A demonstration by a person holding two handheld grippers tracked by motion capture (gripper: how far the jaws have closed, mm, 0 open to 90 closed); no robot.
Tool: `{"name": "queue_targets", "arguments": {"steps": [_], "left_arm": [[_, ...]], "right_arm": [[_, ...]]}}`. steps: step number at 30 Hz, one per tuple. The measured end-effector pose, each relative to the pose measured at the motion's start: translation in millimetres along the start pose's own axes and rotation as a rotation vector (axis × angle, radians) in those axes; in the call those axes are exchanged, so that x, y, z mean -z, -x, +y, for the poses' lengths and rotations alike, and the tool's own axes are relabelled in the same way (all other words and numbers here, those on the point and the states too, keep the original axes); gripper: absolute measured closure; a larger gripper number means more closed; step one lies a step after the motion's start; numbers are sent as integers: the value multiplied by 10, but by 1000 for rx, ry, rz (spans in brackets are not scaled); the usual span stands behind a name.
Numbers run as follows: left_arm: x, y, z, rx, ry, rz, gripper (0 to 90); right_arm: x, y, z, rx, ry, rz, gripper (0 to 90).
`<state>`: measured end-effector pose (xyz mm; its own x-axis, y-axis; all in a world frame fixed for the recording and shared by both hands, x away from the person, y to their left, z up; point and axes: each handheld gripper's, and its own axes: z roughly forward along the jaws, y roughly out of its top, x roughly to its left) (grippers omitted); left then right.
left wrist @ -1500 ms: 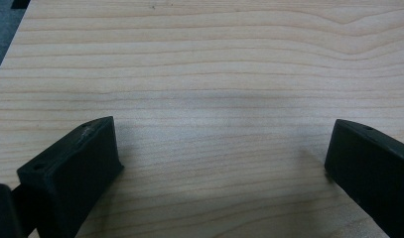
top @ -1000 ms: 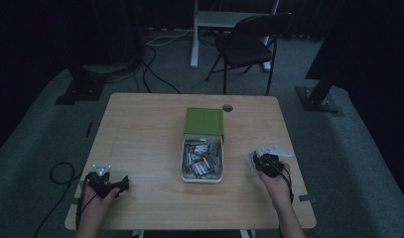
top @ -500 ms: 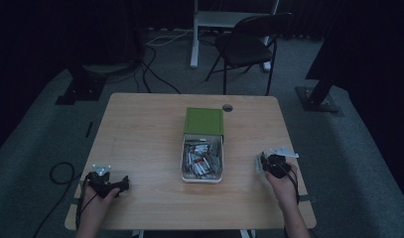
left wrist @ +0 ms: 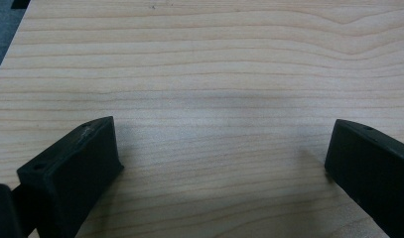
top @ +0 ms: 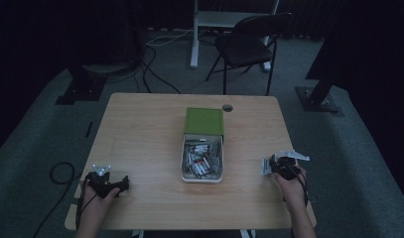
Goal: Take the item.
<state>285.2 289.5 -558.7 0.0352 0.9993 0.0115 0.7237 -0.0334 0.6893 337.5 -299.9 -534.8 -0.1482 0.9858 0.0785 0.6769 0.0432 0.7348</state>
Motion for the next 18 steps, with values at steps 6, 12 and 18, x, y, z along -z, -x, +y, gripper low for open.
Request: {"name": "queue_targets", "arguments": {"steps": [6,12,18], "left_arm": [[1,-1,0,-1,-1,0,10],[1,-1,0,-1,-1,0,11],[1,-1,0,0,-1,0,10]], "right_arm": [[-7,73,-48,-23,4,6,834],[-3,143,-63,-50,5,7,772],[0,229,-78,-39,13,15,629]]}}
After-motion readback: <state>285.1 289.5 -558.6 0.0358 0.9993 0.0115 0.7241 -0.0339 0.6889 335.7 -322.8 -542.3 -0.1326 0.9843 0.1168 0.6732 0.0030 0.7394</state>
